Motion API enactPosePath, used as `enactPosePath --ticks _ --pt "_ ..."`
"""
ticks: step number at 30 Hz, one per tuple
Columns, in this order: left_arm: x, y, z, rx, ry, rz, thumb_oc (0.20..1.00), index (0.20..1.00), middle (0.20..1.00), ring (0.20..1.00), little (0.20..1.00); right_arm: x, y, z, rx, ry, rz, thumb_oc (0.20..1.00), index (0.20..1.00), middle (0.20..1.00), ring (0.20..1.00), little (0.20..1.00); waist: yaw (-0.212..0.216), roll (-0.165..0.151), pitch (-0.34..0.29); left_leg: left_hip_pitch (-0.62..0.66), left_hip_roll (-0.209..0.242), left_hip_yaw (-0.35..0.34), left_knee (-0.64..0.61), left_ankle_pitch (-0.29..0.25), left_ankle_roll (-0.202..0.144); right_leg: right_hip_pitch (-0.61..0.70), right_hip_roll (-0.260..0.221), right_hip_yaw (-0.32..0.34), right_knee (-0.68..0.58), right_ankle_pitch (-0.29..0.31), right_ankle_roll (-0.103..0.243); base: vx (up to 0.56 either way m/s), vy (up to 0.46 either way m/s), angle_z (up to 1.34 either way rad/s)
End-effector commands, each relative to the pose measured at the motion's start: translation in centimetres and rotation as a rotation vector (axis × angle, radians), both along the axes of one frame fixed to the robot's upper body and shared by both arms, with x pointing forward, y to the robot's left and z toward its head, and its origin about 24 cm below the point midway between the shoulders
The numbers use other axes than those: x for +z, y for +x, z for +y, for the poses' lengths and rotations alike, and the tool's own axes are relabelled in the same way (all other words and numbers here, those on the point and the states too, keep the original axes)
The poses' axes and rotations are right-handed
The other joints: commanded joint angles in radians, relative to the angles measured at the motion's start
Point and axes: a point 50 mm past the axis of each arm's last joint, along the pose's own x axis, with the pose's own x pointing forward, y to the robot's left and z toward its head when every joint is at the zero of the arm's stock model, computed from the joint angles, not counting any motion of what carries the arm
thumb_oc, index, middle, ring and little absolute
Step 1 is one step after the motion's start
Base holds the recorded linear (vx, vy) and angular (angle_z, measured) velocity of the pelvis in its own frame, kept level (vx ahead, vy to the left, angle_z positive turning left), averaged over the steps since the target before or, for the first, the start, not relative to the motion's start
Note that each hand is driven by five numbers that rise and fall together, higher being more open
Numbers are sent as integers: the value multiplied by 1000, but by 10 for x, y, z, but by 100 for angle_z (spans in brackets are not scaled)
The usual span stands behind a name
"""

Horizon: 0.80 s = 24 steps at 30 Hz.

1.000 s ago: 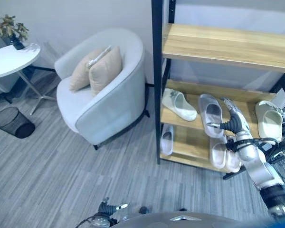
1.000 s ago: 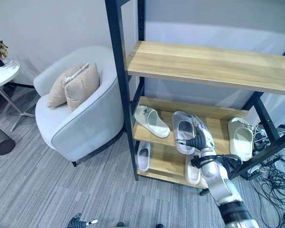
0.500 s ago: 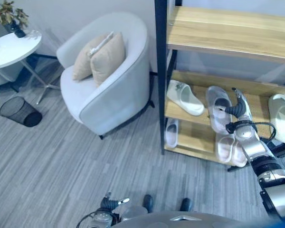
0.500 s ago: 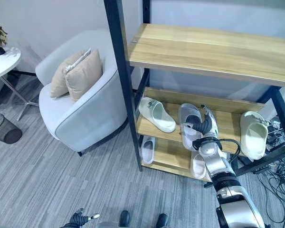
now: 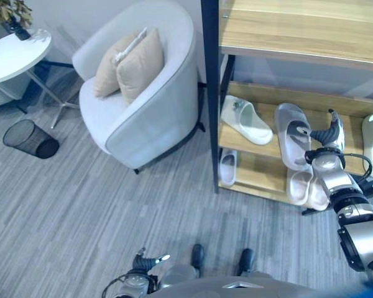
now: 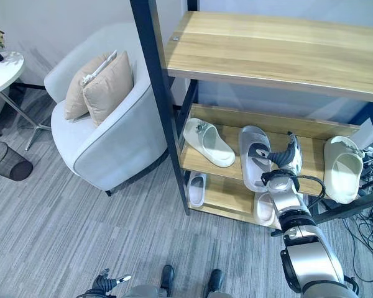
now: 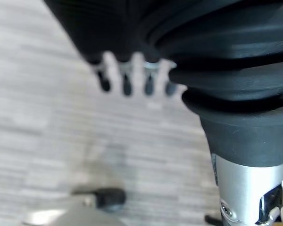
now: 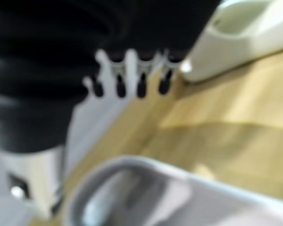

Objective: Arrange the slippers neatly on the shoe rack.

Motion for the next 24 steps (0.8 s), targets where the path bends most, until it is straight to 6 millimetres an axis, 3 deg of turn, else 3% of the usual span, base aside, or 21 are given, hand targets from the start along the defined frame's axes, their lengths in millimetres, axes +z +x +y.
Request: enactPosePath --ticks 1,4,10,13,21,22,24 --pt "0 13 -23 -19 -48 -28 1000 1000 1000 1000 1000 26 11 -8 -5 -32 -49 1000 1000 1000 1000 1000 15 -53 -12 -40 -30 -28 4 -54 -21 71 -62 39 24 -87 97 0 0 0" --pt "1 17 -25 -26 -51 -42 1000 1000 1000 1000 1000 22 11 -9 -14 -36 -9 1000 1000 1000 1000 1000 15 -50 -2 -53 -29 -29 4 -49 -22 59 -62 39 24 -84 97 0 0 0" --pt "5 28 -22 -24 -42 -76 1000 1000 1000 1000 1000 42 25 11 50 14 -86 1000 1000 1000 1000 1000 16 -51 19 -91 -30 -23 4 -41 -20 27 -61 48 11 -69 99 0 9 -4" --pt "5 28 -20 -22 -38 -76 1000 1000 1000 1000 1000 46 26 10 42 43 -120 1000 1000 1000 1000 1000 20 -54 21 -97 -31 -26 4 -41 -20 23 -62 47 9 -67 100 0 0 0" --pt "7 31 -18 -27 -11 -94 1000 1000 1000 1000 1000 86 37 -6 -47 -15 -213 1000 1000 1000 1000 1000 43 -63 40 -132 -37 -33 4 -33 -21 -5 -68 45 7 -53 107 -5 14 5" --pt "9 36 -17 -27 -5 -114 1000 1000 1000 1000 1000 94 38 -12 -79 -55 -207 200 200 200 200 200 48 -67 46 -138 -39 -40 4 -31 -21 -7 -69 40 8 -50 108 -7 22 17" --pt "10 38 -17 -23 -3 -123 1000 1000 1000 1000 1000 97 37 -15 -95 -95 -205 200 200 200 200 200 49 -69 52 -141 -39 -43 4 -30 -21 -8 -70 36 9 -50 109 -7 22 8"
